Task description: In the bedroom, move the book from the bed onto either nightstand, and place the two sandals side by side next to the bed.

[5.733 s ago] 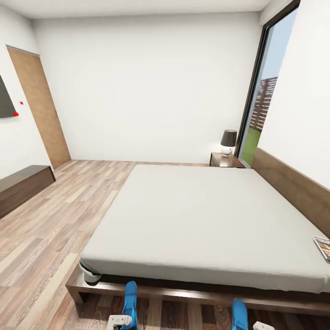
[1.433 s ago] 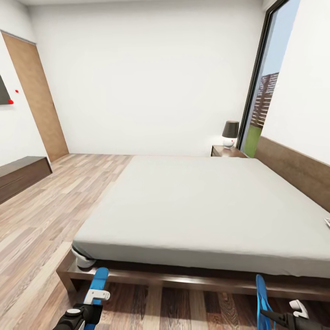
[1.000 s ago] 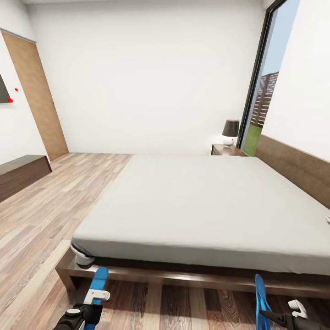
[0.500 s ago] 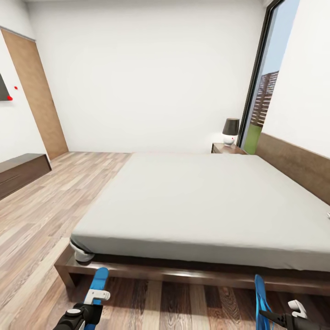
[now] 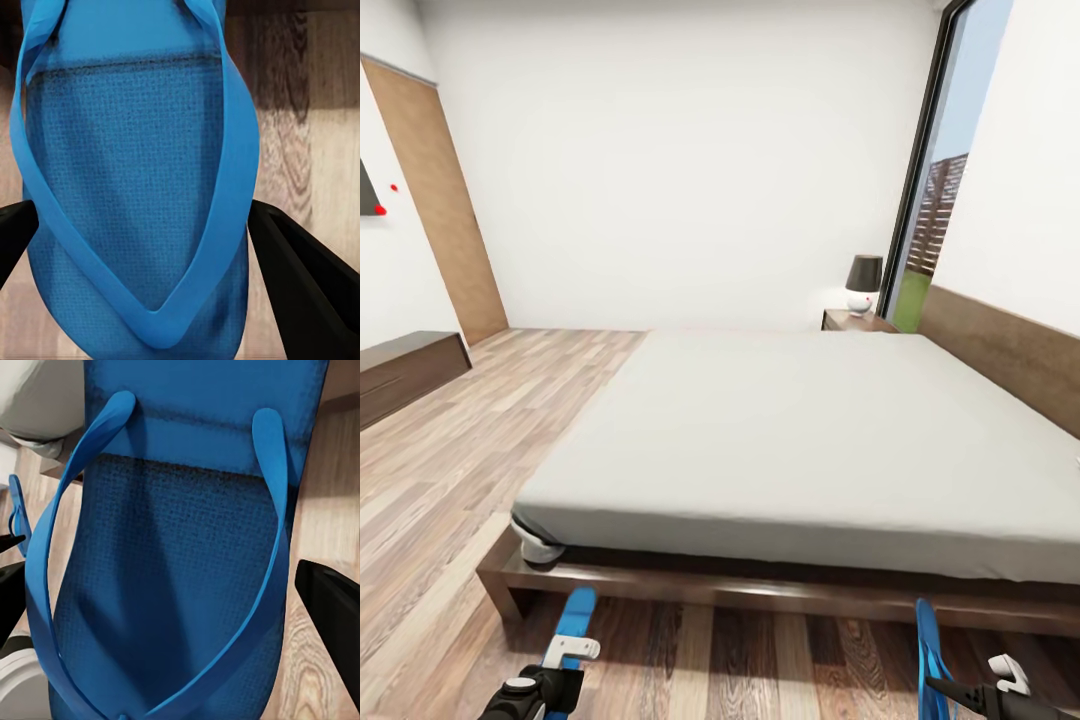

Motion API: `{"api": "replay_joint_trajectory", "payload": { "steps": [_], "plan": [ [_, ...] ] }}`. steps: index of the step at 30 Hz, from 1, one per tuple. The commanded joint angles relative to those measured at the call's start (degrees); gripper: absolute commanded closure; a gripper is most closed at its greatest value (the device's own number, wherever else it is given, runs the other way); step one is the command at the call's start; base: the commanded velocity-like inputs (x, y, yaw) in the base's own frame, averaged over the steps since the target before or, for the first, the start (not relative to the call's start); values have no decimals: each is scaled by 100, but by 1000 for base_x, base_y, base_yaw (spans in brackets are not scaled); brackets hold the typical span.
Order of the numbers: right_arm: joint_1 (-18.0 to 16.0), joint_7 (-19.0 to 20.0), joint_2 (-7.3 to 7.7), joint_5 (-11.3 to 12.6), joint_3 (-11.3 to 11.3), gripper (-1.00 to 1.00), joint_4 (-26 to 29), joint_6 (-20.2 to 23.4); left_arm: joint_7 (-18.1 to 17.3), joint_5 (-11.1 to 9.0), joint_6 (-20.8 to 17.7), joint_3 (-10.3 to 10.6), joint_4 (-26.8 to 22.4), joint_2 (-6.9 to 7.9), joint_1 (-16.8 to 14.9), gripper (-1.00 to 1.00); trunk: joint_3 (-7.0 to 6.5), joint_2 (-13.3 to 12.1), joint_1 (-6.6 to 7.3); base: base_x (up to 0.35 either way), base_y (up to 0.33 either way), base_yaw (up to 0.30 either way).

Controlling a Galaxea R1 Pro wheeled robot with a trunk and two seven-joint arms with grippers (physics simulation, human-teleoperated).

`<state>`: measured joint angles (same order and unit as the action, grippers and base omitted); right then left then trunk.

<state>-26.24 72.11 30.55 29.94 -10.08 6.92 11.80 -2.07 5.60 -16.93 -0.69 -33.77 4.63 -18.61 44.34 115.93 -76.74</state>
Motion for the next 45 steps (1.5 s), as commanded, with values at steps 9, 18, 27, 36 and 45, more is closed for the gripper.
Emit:
{"api": "replay_joint_trajectory", "payload": {
  "steps": [9,18,27,36,45],
  "plan": [
    [-4,13,1,63,-38,100,2,59,-22,63,-28,-7,4,2,-1,100,168,365,-197,0,0,0],
    [-4,13,3,60,-38,100,2,56,-22,64,-22,-10,7,3,-2,100,329,726,-395,0,0,0],
    [-3,13,3,59,-38,100,2,58,-22,60,73,-18,11,3,0,100,491,1087,-593,0,0,0],
    [-2,13,-3,59,-38,100,2,28,-22,55,75,-23,11,3,-1,100,652,1448,-790,0,0,0],
    [-3,13,-3,61,-38,100,2,-146,-22,55,75,-22,10,3,-1,100,814,1809,-988,0,0,0]
  ]
}}
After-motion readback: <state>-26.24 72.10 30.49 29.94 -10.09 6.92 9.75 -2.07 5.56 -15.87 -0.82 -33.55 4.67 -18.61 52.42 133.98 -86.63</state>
